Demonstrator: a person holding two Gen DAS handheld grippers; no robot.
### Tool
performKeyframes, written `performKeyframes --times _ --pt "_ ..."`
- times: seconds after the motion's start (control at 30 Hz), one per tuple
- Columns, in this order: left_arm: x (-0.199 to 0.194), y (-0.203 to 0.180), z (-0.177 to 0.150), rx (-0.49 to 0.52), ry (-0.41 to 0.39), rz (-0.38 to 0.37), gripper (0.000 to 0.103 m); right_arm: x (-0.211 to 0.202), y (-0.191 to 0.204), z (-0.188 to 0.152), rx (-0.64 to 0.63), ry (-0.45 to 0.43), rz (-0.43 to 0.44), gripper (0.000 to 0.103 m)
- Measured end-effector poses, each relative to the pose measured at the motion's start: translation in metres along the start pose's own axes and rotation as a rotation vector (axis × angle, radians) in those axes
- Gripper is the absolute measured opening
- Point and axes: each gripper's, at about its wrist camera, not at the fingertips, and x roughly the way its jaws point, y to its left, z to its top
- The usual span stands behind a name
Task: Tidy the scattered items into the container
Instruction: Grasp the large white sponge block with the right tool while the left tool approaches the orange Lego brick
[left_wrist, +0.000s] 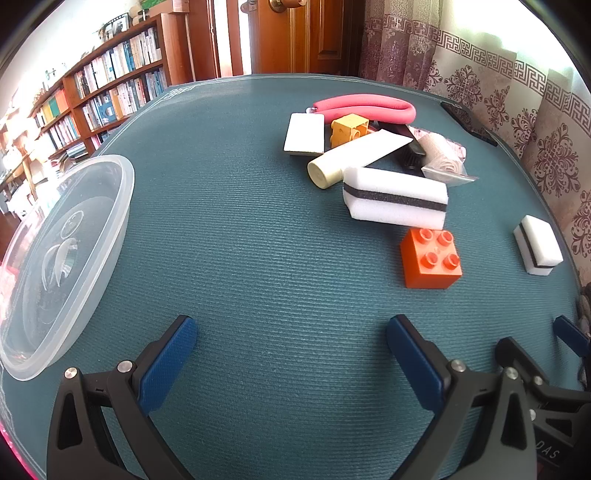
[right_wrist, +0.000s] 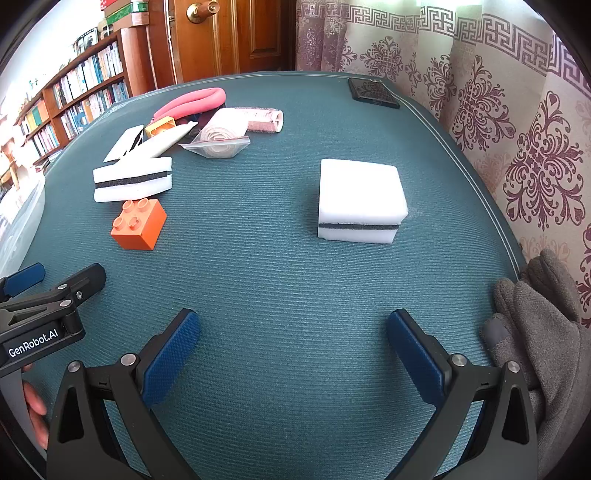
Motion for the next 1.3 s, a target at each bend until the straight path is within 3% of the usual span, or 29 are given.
performKeyframes --times 0.6,0.93,1.3 --pt "0.000 0.001 0.002 0.032 0.014 -0.044 0.103 -0.004 -0.001 -0.002 -0.014 0.013 0.008 0.103" --pt "-0.001 0.000 0.002 0.067 0.020 -0.053 0.103 -0.007 -0.009 0.001 -0.017 0.016 0.070 0.103" --pt "-0.008 -0.008 0.010 0.087 0.011 -0.102 0.103 -0.010 -0.044 0.031 0.125 -0.058 0.086 0.101"
